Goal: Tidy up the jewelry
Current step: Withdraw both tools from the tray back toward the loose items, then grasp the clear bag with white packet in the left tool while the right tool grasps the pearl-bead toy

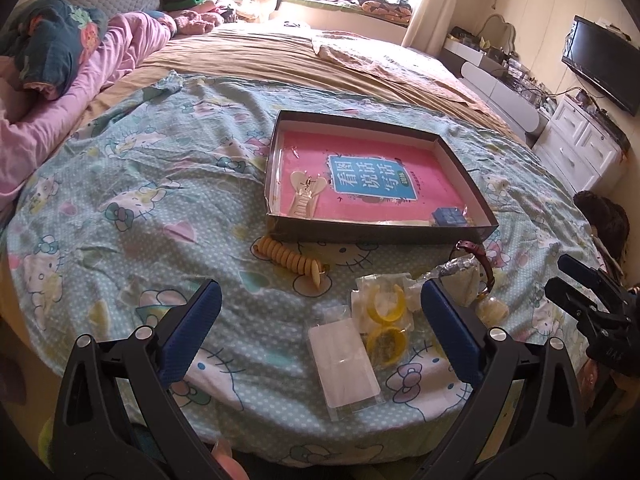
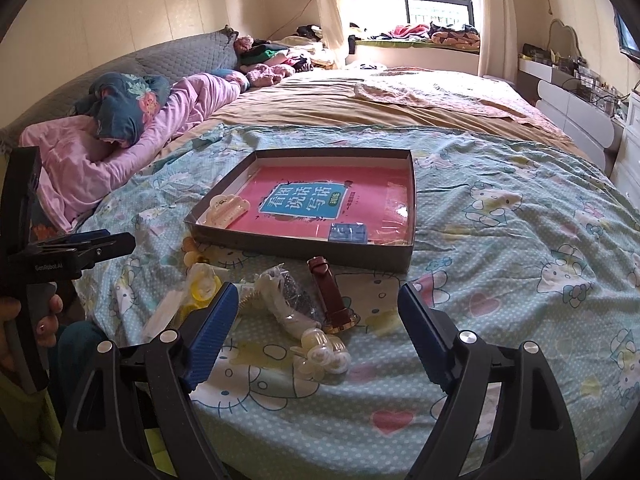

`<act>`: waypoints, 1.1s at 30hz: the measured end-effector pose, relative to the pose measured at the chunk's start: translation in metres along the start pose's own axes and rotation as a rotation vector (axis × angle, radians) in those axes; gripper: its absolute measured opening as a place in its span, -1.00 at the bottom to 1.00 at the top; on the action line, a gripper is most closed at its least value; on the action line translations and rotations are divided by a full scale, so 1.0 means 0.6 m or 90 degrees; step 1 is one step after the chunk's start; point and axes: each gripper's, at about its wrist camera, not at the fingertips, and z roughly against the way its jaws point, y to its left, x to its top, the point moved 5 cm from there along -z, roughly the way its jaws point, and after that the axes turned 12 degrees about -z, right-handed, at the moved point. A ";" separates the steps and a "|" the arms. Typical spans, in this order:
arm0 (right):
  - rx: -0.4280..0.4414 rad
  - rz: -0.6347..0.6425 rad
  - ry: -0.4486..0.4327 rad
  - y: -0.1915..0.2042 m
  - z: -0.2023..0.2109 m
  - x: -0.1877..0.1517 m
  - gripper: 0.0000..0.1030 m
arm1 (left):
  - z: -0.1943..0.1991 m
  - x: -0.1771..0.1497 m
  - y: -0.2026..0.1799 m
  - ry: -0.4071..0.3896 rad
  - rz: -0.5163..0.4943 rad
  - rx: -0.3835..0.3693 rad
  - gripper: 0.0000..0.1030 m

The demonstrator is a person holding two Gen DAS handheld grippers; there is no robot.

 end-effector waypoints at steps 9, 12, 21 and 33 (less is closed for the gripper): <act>-0.005 0.015 0.020 0.006 -0.013 -0.024 0.57 | -0.015 -0.039 -0.017 0.034 -0.017 -0.009 0.81; -0.007 0.016 0.029 0.006 -0.019 -0.031 0.57 | -0.021 -0.053 -0.024 0.048 -0.024 -0.015 0.81; -0.008 0.017 0.052 0.003 -0.033 -0.049 0.57 | -0.048 -0.086 -0.028 0.089 -0.004 -0.063 0.81; -0.023 0.022 0.079 -0.011 -0.073 -0.074 0.57 | -0.086 -0.118 -0.026 0.133 0.041 -0.099 0.48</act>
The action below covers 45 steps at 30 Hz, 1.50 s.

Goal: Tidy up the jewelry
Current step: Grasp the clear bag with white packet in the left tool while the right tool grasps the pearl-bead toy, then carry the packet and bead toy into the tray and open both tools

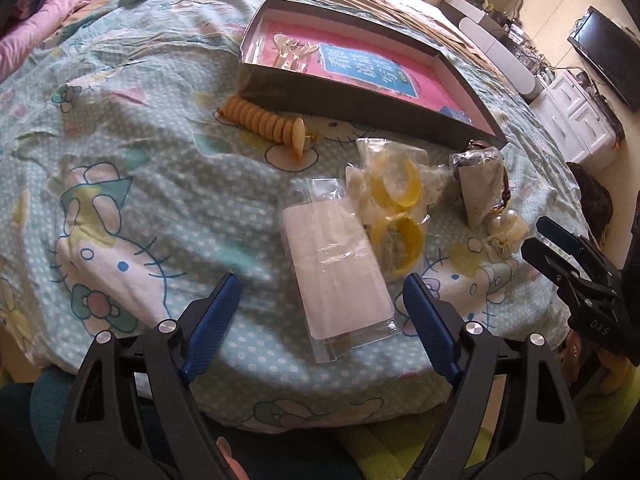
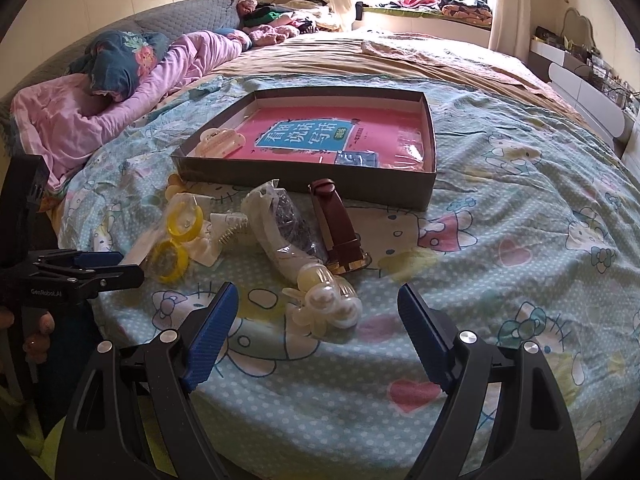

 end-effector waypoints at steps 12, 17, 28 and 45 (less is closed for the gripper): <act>0.000 0.013 0.039 -0.003 -0.057 -0.010 0.07 | -0.011 0.001 -0.011 -0.001 -0.030 0.043 0.16; -0.002 0.018 0.036 -0.004 -0.062 -0.012 -0.09 | -0.013 0.003 -0.031 -0.005 -0.073 0.052 -0.23; 0.019 0.007 0.025 -0.008 -0.028 -0.008 -0.10 | 0.025 0.010 -0.011 -0.046 -0.032 0.034 -0.25; 0.058 0.012 -0.020 0.023 0.014 0.035 -0.10 | 0.063 0.039 -0.001 -0.092 -0.034 0.056 -0.25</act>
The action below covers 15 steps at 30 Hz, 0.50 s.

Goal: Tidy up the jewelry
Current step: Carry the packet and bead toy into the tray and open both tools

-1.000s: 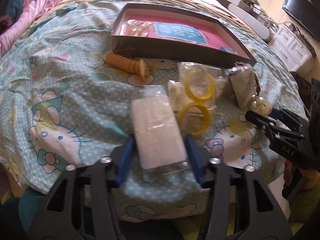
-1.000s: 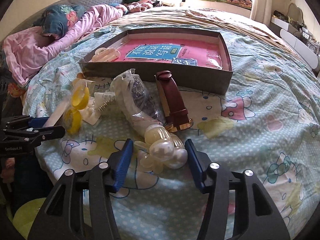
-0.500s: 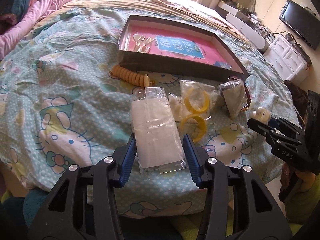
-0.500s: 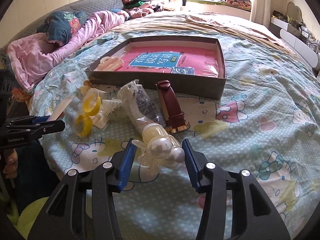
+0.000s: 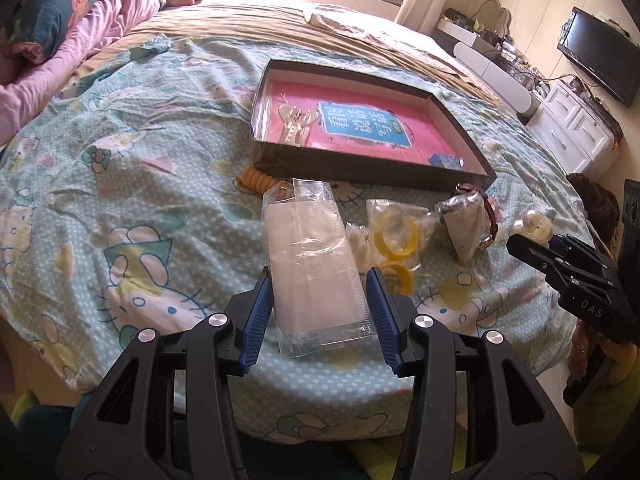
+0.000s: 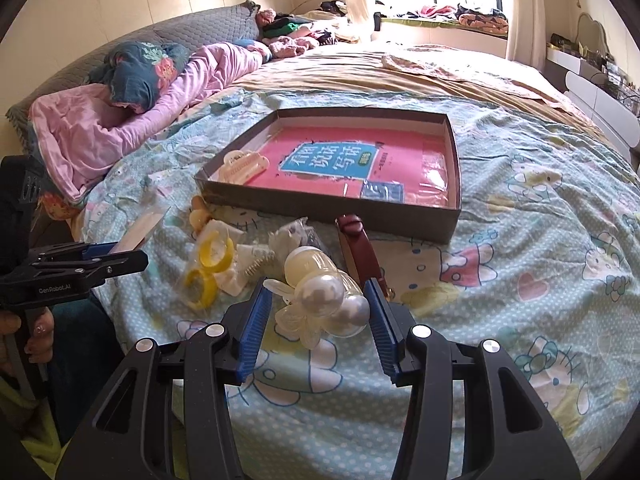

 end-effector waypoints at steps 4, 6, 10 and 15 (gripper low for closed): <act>0.007 -0.002 -0.012 0.005 0.001 0.016 -0.10 | 0.005 0.013 0.007 -0.011 0.008 -0.001 -0.26; 0.010 0.000 -0.018 0.006 0.002 0.024 -0.10 | 0.004 0.020 0.012 -0.014 0.011 0.004 -0.26; 0.016 -0.002 -0.029 0.009 0.002 0.041 -0.10 | 0.006 0.035 0.016 -0.026 0.012 0.012 -0.26; 0.019 0.004 -0.041 0.011 0.002 0.057 -0.10 | 0.010 0.051 0.018 -0.037 0.011 0.018 -0.27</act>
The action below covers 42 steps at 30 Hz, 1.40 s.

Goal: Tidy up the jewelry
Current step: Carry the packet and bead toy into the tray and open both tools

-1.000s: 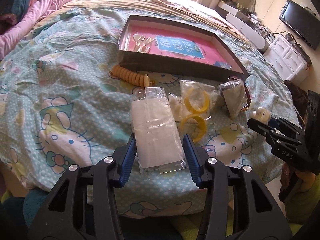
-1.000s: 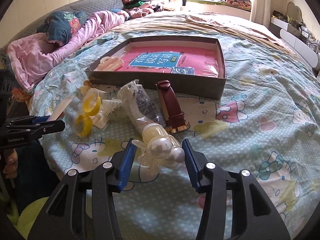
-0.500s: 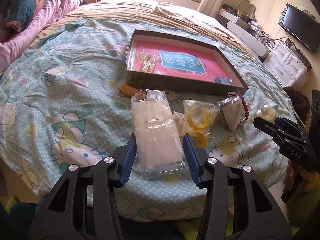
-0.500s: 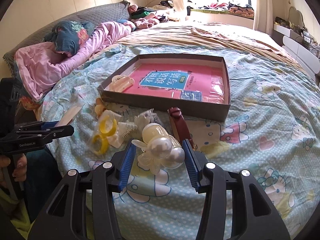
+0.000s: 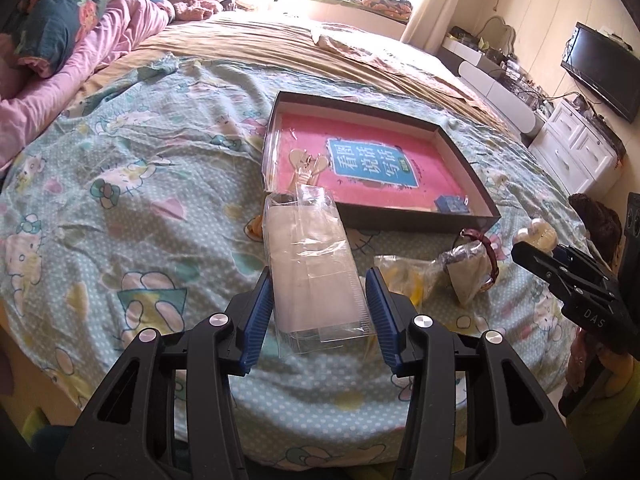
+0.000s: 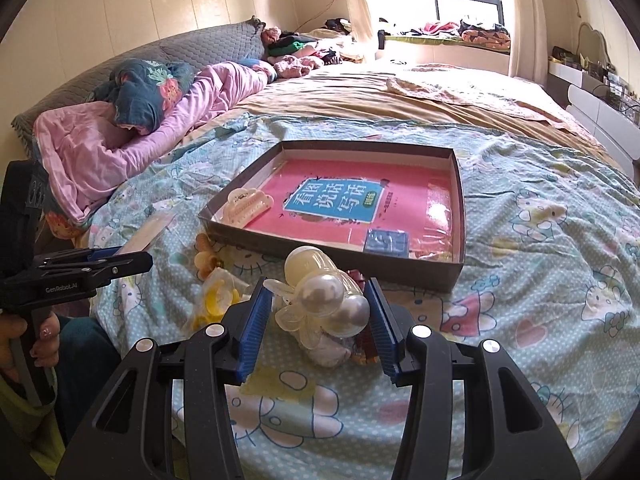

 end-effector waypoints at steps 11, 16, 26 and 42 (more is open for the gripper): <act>0.000 -0.004 -0.024 -0.009 -0.002 0.036 -0.10 | -0.013 0.050 -0.006 -0.019 -0.009 -0.004 -0.28; -0.008 -0.013 -0.038 -0.021 -0.001 0.055 -0.10 | -0.026 0.079 -0.018 -0.026 -0.020 -0.013 -0.28; -0.045 -0.036 -0.061 -0.069 -0.008 0.095 -0.10 | -0.074 0.120 -0.047 -0.014 -0.043 -0.029 -0.28; -0.070 -0.066 -0.050 -0.118 -0.065 0.124 -0.10 | -0.147 0.150 -0.074 0.012 -0.073 -0.026 -0.28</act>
